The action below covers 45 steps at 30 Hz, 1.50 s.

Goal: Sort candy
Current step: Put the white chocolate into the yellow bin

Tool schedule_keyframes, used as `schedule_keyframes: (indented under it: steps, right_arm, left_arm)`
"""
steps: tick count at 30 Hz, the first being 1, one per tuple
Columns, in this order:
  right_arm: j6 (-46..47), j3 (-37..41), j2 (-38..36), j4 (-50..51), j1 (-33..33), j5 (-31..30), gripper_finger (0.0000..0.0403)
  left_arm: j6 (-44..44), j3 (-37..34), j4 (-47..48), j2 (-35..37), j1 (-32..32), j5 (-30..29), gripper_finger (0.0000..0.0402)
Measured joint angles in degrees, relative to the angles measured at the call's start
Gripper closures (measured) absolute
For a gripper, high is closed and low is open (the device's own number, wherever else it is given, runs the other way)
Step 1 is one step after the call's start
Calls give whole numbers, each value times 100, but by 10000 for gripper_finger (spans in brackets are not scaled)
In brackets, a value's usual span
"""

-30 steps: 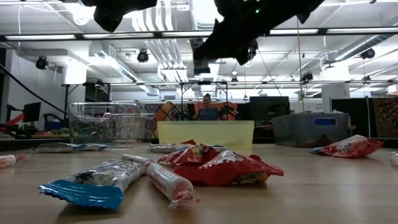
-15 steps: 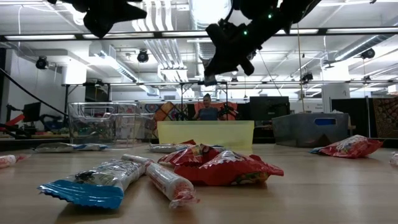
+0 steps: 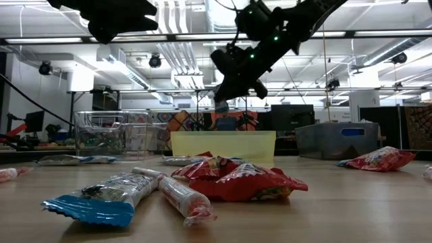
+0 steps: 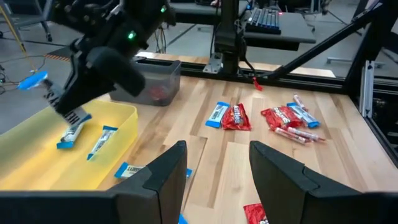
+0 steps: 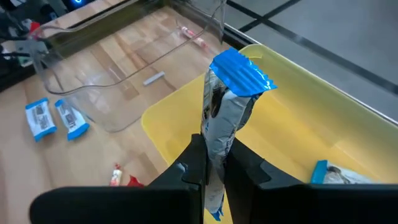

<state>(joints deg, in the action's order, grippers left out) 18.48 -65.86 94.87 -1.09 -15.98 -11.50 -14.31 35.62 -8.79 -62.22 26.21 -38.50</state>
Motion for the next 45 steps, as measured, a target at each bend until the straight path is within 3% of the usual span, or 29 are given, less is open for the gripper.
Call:
schedule_keyframes:
  steps: [20,36,45]
  right_arm:
    - [118,-1275,1376,112,-640,1063,374]
    - [193,-1320,2079,22,-879,1300,374]
    - [279,-1316,2125,-95,-882,1230,311]
  left_arm:
    - [-152,4,285,113,4,2,243]
    - [-275,4,421,275,49,7,243]
    - [-275,4,421,269,49,7,243]
